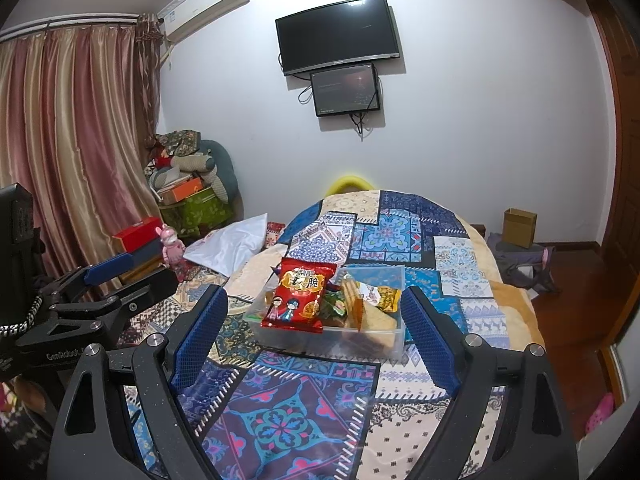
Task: Organize snacks
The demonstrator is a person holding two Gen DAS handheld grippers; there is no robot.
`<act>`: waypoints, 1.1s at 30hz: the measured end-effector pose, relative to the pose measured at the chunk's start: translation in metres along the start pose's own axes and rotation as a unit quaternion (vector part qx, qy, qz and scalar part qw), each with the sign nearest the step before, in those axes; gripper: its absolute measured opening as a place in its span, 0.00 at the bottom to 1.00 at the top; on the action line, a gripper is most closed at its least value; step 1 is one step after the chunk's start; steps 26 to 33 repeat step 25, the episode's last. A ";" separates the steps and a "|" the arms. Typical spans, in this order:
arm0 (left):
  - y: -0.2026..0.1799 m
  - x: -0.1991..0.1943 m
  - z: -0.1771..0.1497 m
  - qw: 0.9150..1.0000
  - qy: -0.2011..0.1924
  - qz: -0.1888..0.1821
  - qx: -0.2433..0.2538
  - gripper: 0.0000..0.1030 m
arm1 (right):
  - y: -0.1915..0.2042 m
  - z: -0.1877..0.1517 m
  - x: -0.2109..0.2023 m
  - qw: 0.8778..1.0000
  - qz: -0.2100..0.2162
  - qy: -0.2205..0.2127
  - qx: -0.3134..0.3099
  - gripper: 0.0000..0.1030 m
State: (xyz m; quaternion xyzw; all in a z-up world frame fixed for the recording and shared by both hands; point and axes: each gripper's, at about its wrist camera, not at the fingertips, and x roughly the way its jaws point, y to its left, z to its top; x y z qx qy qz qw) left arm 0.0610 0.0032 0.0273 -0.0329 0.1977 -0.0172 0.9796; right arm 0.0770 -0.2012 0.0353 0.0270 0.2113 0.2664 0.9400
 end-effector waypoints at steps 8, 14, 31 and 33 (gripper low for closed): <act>0.000 -0.002 -0.001 1.000 0.000 -0.003 0.001 0.99 | -0.001 0.000 0.000 1.000 0.001 0.001 0.001 0.84; -0.001 -0.002 -0.002 1.000 -0.002 0.000 0.003 0.99 | -0.001 0.000 0.000 1.000 0.001 0.001 0.001 0.84; -0.001 0.000 -0.002 1.000 0.001 -0.001 0.001 0.99 | -0.001 0.000 0.000 1.000 0.001 0.001 0.001 0.84; -0.001 0.000 -0.002 1.000 0.001 -0.001 0.001 0.99 | -0.001 0.000 0.000 1.000 0.001 0.001 0.001 0.84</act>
